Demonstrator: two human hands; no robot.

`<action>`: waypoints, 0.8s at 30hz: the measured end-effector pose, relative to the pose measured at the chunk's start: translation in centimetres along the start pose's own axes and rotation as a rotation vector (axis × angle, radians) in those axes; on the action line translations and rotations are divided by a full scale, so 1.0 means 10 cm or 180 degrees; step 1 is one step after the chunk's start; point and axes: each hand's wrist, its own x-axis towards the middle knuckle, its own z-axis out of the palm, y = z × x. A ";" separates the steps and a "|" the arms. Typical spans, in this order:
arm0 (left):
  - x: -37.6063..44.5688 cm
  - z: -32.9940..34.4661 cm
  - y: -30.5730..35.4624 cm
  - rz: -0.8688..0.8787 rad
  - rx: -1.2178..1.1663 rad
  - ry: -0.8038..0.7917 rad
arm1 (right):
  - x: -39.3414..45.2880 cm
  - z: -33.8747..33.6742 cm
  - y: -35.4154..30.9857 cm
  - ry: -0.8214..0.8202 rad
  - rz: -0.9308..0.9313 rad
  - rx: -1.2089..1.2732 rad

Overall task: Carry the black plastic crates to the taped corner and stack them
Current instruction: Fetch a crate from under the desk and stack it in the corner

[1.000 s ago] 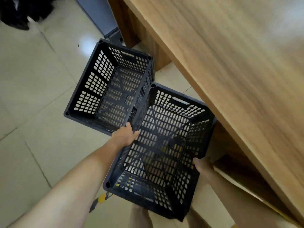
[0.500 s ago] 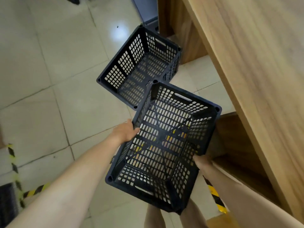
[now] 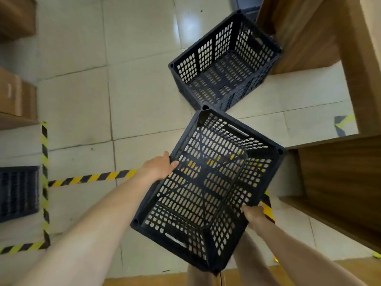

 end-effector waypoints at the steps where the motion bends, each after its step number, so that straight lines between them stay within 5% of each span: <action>1: -0.07 0.06 -0.16 -0.0061 -0.0043 -0.0010 | -0.41 0.09 -0.13 0.0018 -0.0032 -0.0123; 14: -1.39 0.57 -2.05 -0.0950 -0.1136 0.0172 | -1.86 1.15 -0.67 -0.0287 -0.0896 -0.1578; 18: -1.99 0.59 -2.61 -0.1221 -0.1564 0.0265 | -2.89 1.44 -1.03 -0.0380 -0.1342 -0.1815; 24: -2.89 0.59 -3.44 -0.1518 -0.2283 0.0633 | -4.41 1.95 -1.56 -0.0163 -0.2400 -0.3347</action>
